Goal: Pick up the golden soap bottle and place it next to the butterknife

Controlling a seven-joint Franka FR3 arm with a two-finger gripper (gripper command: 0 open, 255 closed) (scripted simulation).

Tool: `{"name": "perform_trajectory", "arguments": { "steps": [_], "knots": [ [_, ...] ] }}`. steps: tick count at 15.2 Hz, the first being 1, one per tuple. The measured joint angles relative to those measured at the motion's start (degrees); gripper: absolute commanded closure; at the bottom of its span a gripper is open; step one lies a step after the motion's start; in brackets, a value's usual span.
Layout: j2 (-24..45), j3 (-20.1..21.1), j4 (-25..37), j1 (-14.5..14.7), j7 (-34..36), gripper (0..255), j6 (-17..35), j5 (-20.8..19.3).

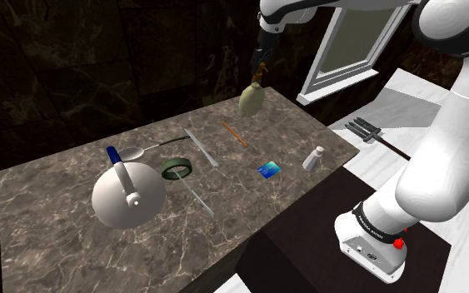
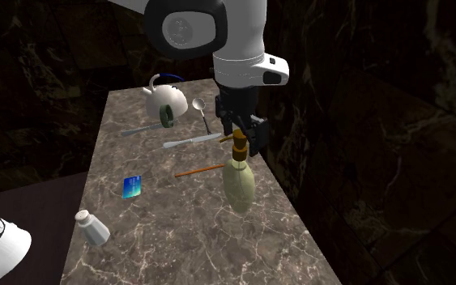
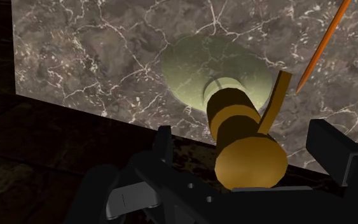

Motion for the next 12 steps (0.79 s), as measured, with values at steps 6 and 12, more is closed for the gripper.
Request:
{"name": "perform_trajectory", "arguments": {
  "steps": [6, 12],
  "knots": [
    [0.05, 0.0, 0.02, 0.0, -0.01, 255, 0.03, 0.01],
    [0.04, 0.0, 0.01, -0.01, -0.01, 255, 0.03, 0.01]
  ]
}}
